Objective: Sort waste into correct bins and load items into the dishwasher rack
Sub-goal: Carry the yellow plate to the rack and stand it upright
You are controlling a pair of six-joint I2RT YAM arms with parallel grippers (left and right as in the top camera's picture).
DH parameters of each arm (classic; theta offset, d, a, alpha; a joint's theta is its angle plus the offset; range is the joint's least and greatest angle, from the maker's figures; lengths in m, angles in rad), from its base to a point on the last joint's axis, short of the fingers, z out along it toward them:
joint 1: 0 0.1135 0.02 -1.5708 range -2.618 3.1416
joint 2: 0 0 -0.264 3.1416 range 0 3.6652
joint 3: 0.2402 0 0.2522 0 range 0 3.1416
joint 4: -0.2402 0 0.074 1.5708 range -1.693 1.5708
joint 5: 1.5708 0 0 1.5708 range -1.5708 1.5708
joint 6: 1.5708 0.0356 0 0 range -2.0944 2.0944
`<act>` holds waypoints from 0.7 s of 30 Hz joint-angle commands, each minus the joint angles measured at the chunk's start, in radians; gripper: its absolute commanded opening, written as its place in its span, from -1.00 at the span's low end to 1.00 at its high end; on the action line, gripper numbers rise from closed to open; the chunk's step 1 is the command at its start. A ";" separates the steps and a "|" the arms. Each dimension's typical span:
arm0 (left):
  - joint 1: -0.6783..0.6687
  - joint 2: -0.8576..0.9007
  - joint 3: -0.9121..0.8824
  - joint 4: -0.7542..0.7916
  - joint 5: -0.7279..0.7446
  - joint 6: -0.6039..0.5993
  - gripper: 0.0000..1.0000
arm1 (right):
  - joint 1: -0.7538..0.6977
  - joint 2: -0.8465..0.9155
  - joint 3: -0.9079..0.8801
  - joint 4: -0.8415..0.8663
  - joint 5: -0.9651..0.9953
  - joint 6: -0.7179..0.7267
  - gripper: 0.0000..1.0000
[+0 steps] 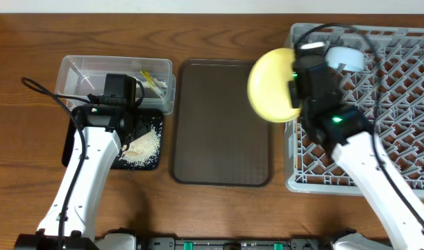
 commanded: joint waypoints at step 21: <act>0.003 -0.006 -0.003 -0.002 -0.005 0.009 0.58 | -0.123 -0.012 -0.001 -0.180 0.131 -0.188 -0.98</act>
